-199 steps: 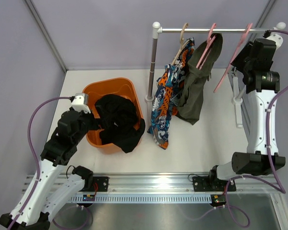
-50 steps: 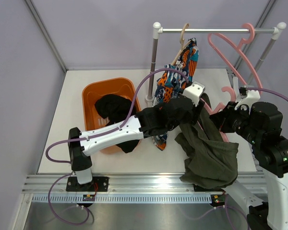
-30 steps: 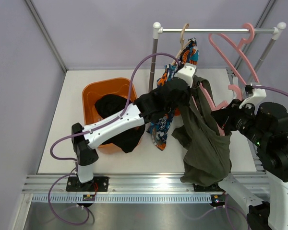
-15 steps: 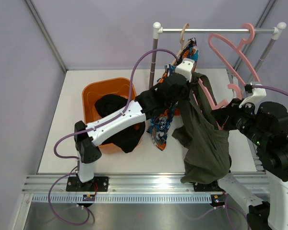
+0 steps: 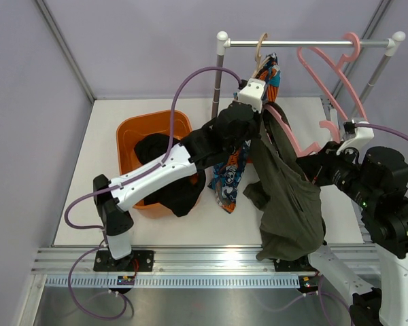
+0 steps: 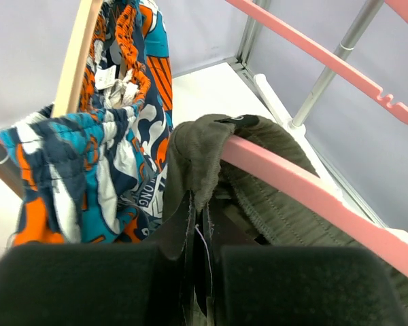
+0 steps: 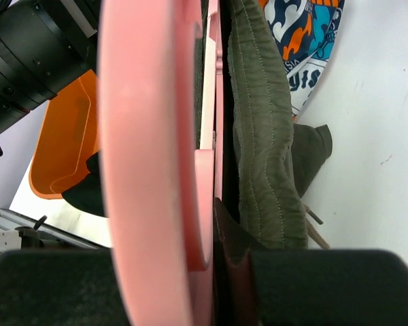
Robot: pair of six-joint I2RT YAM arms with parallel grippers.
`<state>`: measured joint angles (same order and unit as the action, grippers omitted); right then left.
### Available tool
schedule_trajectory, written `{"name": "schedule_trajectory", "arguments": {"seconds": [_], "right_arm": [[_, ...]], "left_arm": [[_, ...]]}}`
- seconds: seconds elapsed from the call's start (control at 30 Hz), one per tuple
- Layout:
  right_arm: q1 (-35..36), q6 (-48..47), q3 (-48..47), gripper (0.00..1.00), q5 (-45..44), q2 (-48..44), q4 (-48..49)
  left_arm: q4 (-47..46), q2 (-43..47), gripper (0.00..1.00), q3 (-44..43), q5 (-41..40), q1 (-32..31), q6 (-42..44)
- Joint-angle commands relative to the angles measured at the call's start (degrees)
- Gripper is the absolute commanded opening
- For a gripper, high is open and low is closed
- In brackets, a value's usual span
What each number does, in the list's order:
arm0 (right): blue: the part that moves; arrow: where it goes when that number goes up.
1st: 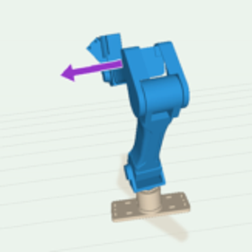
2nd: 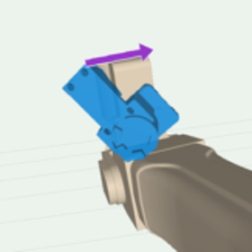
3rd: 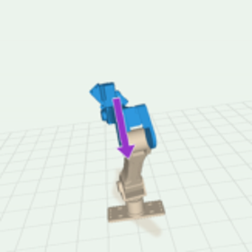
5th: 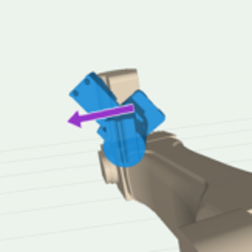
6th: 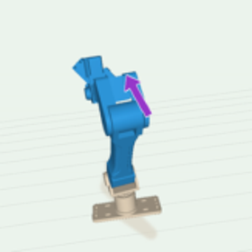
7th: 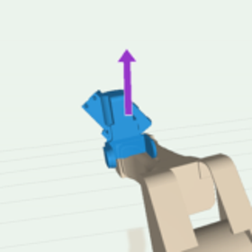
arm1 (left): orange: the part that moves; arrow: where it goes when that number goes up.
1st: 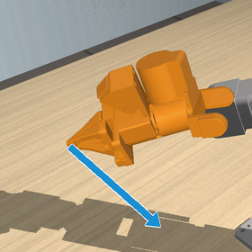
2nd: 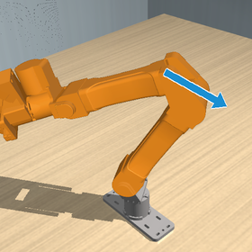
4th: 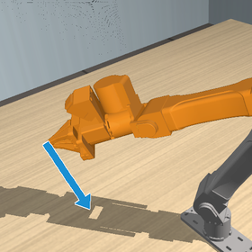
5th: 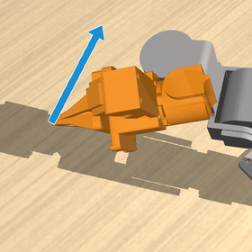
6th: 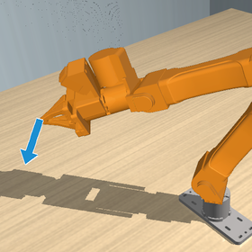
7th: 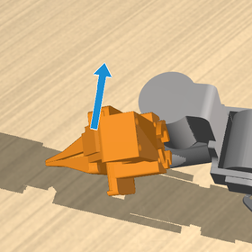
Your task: Remove the shorts from the hanger
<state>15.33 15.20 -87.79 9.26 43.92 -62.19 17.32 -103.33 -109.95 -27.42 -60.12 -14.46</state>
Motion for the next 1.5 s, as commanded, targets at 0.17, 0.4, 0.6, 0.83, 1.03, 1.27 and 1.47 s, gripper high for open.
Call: {"name": "schedule_trajectory", "arguments": {"seconds": [0.17,0.4,0.6,0.83,1.03,1.27,1.47], "right_arm": [[0.3,-1.0,-4.6,0.00,8.0,-3.1,-7.7],[0.3,-1.1,-4.6,0.00,8.2,-4.3,-8.3],[0.3,-0.2,-5.8,0.00,7.8,-4.7,-6.8],[0.3,0.4,-7.1,0.00,8.1,-5.2,-5.1],[0.3,0.6,-7.8,0.00,7.7,-5.3,-4.4],[0.4,2.1,-7.9,0.00,2.0,-5.3,-1.0],[0.3,3.8,-3.7,0.00,-4.9,-3.8,5.3]], "left_arm": [[-1.2,-3.3,0.00,-7.0,-10.0,7.7,3.2],[-0.7,-5.0,0.00,-9.8,-9.8,9.6,3.8],[0.3,-6.0,0.00,-10.0,-6.2,10.1,3.8],[2.9,-9.3,0.00,-11.3,-3.5,10.7,3.9],[2.7,-9.7,0.00,-10.3,-1.5,10.7,3.8],[-1.0,-5.8,0.00,-1.5,5.3,10.5,1.7],[-5.7,2.7,0.00,7.7,9.5,4.1,6.4]]}}
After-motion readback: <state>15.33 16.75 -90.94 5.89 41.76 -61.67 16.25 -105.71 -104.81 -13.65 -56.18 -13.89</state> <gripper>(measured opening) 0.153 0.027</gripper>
